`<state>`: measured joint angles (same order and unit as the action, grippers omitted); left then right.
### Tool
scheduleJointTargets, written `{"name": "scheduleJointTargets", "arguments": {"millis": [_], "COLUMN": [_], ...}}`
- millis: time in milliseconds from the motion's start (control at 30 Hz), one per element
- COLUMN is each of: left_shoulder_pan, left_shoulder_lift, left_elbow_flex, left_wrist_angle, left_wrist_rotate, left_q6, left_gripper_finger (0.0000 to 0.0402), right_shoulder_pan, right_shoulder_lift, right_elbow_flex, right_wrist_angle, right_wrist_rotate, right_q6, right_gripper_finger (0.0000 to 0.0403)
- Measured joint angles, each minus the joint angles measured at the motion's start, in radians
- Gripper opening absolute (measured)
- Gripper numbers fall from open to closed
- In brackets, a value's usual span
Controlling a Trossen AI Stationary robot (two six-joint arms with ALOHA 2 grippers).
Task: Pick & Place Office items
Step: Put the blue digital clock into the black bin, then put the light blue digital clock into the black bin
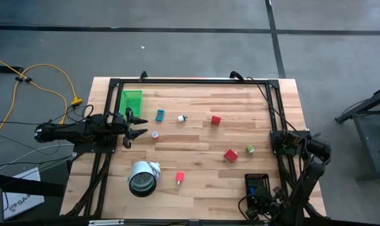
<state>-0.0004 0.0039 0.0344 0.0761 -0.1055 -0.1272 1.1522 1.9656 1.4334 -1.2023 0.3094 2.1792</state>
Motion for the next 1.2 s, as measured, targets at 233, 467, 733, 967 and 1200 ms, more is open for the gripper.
{"name": "scheduleJointTargets", "arguments": {"millis": [233,467,733,967,1200], "left_shoulder_pan": [0.0,0.0,0.0,0.0,0.0], "left_shoulder_lift": [0.0,0.0,0.0,0.0,0.0], "left_elbow_flex": [0.0,0.0,0.0,0.0,0.0], "left_wrist_angle": [0.0,0.0,0.0,0.0,0.0], "left_wrist_rotate": [0.0,0.0,0.0,0.0,0.0], "left_q6": [0.0,0.0,0.0,0.0,0.0], "left_gripper_finger": [0.0196,0.0196,0.0196,0.0196,0.0196], "right_shoulder_pan": [0.0,-0.001,-0.001,-0.001,-0.001], "right_shoulder_lift": [0.022,0.022,0.022,0.022,0.022], "right_elbow_flex": [0.0,0.0,0.0,0.0,0.0], "right_wrist_angle": [0.018,0.027,0.033,0.034,0.033], "right_wrist_rotate": [-0.001,0.001,0.001,0.001,0.001], "right_q6": [0.0,0.0,0.0,0.0,0.0], "right_gripper_finger": [0.0057,0.0057,0.0074,0.0084,0.0084]}}
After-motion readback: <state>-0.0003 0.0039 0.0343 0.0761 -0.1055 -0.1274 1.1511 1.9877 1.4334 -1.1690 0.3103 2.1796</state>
